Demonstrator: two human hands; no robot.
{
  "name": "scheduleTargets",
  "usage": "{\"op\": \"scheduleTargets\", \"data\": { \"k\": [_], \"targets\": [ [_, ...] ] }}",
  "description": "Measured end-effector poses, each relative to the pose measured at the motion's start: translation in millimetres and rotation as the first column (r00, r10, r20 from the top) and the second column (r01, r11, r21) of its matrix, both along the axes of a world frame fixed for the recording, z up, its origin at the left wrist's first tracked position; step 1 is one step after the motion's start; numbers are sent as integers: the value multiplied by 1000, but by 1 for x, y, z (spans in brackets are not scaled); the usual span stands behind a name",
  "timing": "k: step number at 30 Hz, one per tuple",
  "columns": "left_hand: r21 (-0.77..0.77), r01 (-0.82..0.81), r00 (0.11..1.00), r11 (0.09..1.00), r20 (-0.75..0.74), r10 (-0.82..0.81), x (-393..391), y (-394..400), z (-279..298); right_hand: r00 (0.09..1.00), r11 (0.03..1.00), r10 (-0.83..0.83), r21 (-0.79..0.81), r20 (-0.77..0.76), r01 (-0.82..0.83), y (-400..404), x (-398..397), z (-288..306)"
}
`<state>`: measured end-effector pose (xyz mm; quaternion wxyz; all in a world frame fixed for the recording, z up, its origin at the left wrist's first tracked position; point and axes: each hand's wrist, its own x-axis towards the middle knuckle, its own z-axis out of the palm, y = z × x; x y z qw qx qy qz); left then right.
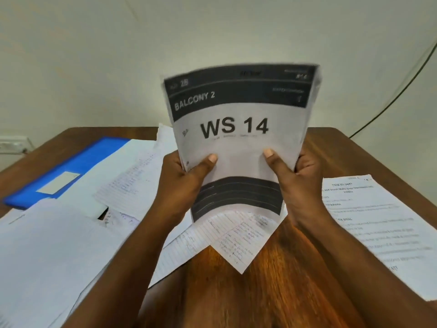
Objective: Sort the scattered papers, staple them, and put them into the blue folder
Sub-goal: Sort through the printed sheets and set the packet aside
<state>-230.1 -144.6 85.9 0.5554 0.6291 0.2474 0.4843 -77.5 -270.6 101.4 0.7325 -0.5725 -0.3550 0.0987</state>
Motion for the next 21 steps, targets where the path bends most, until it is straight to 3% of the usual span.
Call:
{"op": "scheduleTargets", "data": {
  "k": [4,8,21],
  "targets": [
    [-85,-50,997,995,-64,45,4,4,-17,998,994,3,-110,-56,-9,6,-2,-16],
    [-72,-68,996,995,-63,63,6,3,-17,998,990,-55,-136,-41,49,9,2,-18],
    [-47,-128,961,991,-253,112,12,6,-41,997,949,41,-309,-68,-60,23,11,-39]
  ]
}}
